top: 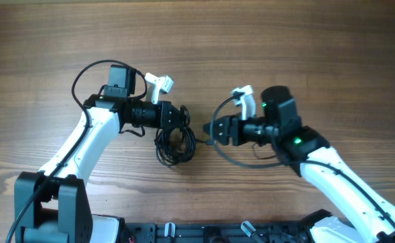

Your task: Untangle cables

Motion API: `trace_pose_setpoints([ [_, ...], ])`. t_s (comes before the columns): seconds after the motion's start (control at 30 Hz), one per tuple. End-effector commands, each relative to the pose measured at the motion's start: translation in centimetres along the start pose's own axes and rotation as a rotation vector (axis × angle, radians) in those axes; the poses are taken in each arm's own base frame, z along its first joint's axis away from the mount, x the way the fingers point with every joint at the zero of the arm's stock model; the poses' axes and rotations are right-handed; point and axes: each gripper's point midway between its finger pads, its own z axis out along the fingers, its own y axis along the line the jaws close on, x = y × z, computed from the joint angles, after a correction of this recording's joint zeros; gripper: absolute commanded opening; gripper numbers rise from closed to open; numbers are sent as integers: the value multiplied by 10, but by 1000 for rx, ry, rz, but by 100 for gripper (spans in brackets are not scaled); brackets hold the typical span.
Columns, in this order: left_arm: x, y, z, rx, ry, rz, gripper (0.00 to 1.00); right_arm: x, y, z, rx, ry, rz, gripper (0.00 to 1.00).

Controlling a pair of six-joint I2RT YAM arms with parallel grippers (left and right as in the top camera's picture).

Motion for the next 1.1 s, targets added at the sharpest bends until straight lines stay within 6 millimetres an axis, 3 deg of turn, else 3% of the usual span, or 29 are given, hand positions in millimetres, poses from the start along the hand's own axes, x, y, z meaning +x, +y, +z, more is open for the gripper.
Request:
trace_pose_setpoints([
  [0.0,2,-1,2,3,8,-5,4,-14,4,13,105,-99,-14,64],
  [0.17,7,-13,13,20,37,35,4,-15,2,23,241,-180,-74,64],
  [0.37,10,-22,21,29,55,70,4,-18,-11,38,264,-201,0,60],
  [0.47,10,-21,21,26,55,71,4,-15,-21,50,275,-186,8,46],
  [0.57,10,-16,21,-8,52,71,4,-18,-23,51,279,-198,-3,16],
  [0.6,9,-11,21,-32,50,69,4,-21,-24,50,288,-210,-4,4],
  [0.73,5,19,17,-212,20,-50,4,-27,-40,43,359,-245,12,4],
  [0.87,4,65,1,-494,-55,-253,4,-23,-81,23,477,-214,98,4],
  [0.97,7,83,-10,-612,-86,-328,4,-19,-111,4,553,-190,180,4],
  [1.07,10,94,-20,-697,-111,-386,4,-15,-118,-4,493,-120,180,4],
])
